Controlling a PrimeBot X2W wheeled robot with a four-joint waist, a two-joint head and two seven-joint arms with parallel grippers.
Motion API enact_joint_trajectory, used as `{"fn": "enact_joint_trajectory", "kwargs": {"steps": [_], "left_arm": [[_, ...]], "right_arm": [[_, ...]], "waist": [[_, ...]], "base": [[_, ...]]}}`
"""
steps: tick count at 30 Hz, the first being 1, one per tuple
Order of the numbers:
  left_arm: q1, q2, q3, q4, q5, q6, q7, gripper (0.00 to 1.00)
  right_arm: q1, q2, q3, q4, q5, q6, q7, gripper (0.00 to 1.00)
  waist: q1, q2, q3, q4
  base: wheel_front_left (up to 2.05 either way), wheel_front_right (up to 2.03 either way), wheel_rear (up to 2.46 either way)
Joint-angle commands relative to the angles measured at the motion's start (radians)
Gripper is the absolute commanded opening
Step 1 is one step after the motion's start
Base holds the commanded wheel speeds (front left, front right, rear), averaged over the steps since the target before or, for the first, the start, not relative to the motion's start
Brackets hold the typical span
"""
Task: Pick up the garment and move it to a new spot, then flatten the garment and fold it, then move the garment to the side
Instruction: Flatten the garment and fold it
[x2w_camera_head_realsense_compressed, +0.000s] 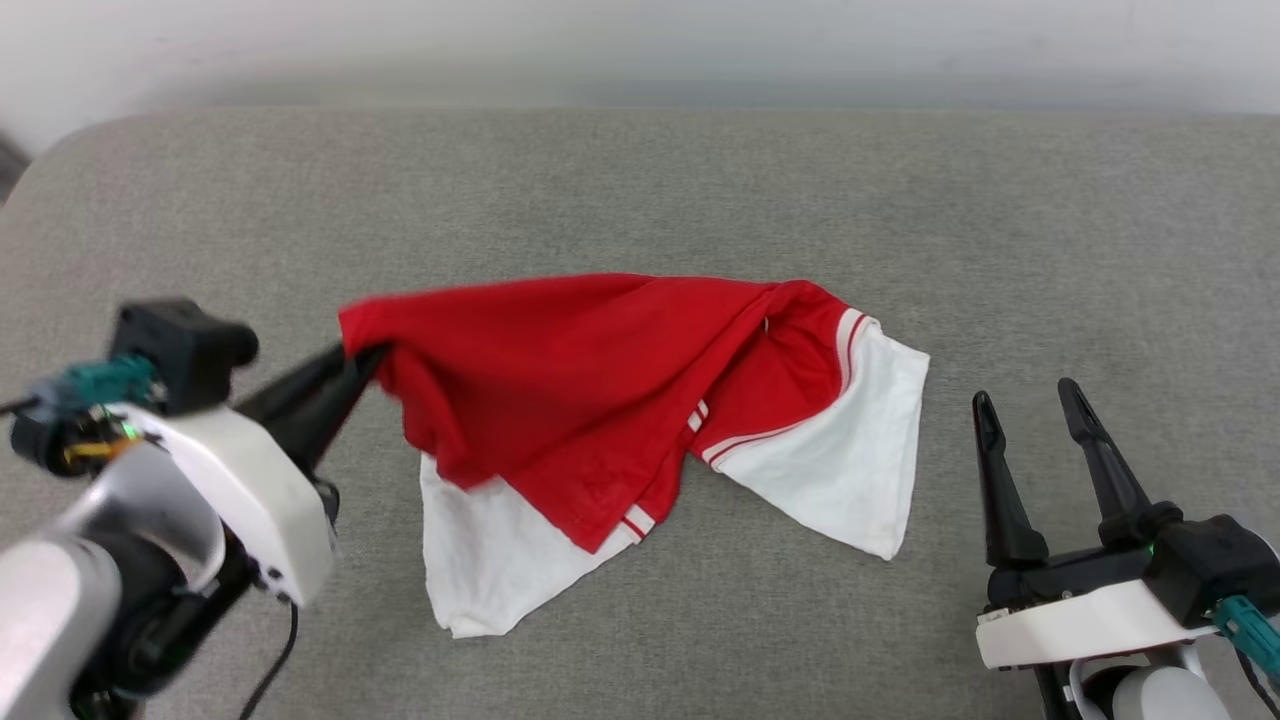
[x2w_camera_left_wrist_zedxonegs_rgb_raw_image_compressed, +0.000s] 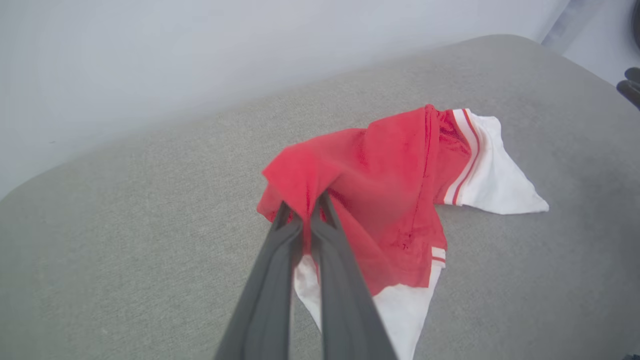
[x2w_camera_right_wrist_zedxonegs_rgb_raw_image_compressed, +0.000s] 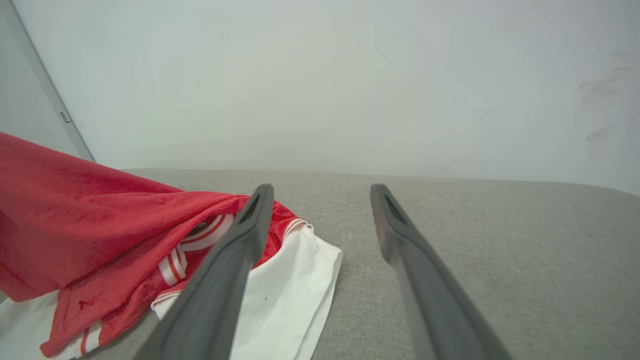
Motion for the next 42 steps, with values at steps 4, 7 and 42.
{"fn": "enact_joint_trajectory", "kwargs": {"steps": [4, 7, 42], "left_arm": [[-0.145, 0.005, 0.045, -0.047, 0.025, -0.007, 0.001, 0.0], [-0.222, 0.005, 0.045, -0.04, 0.042, -0.016, 0.023, 0.0], [-0.848, -0.217, -0.159, 0.791, 0.279, -0.184, -0.287, 1.0]], "right_arm": [[-0.005, 0.0, 0.003, -0.007, 0.012, -0.001, -0.002, 1.0], [-0.017, 0.0, 0.009, -0.013, 0.016, -0.001, -0.002, 1.0], [-0.078, 0.0, 0.026, -0.031, 0.036, -0.001, -0.002, 1.0]], "waist": [[0.0, 0.0, 0.007, -0.048], [0.0, 0.0, 0.029, -0.074], [0.0, 0.0, 0.139, -0.195]], "base": [[0.0, 0.0, 0.0], [0.0, 0.0, 0.0], [0.0, 0.0, 0.0]]}}
